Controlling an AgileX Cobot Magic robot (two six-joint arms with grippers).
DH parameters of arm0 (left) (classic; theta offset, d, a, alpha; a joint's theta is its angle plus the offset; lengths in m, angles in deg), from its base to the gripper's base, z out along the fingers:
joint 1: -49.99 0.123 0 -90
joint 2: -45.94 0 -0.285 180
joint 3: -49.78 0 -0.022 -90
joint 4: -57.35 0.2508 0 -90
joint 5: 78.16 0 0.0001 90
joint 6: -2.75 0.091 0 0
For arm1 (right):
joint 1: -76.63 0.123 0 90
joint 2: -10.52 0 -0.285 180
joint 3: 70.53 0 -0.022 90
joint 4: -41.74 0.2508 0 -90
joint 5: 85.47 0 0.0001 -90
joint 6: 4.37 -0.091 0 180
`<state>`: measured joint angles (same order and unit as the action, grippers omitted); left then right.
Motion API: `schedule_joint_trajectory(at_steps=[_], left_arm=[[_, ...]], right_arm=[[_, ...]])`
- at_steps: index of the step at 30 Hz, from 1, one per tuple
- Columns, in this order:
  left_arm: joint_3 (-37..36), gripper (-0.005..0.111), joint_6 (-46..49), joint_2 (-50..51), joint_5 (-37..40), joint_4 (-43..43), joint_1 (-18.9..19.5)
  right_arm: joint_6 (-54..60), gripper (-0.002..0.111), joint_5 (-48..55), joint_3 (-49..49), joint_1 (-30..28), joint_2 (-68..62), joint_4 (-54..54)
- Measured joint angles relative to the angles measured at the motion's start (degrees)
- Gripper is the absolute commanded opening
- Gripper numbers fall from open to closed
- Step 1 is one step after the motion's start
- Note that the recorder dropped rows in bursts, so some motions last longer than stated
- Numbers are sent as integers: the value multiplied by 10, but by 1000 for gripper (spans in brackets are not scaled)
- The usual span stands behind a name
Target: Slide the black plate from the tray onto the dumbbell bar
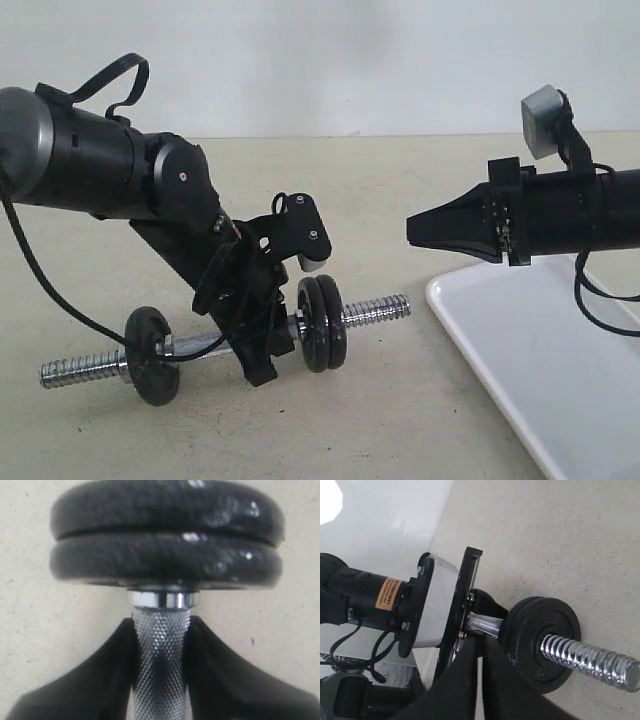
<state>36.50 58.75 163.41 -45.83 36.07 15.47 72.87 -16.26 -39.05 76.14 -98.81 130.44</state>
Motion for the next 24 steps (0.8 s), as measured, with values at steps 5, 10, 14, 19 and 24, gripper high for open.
schedule_joint_trajectory(at_steps=[5, 10, 14, 19, 24], left_arm=[[1, 4, -6, 1, -11, 1, 0], [1, 4, -7, 1, -11, 1, 1], [1, 4, -7, 1, -11, 1, 1], [1, 5, -7, 1, -11, 2, 1], [2, 33, -12, 1, -8, 4, 1]], right_arm=[[6, 0, 0, 0, 0, 0, -1], [9, 0, 0, 0, 0, 0, -1], [10, 0, 0, 0, 0, 0, -2], [10, 0, 0, 0, 0, 0, -2], [14, 0, 0, 0, 0, 0, -2]])
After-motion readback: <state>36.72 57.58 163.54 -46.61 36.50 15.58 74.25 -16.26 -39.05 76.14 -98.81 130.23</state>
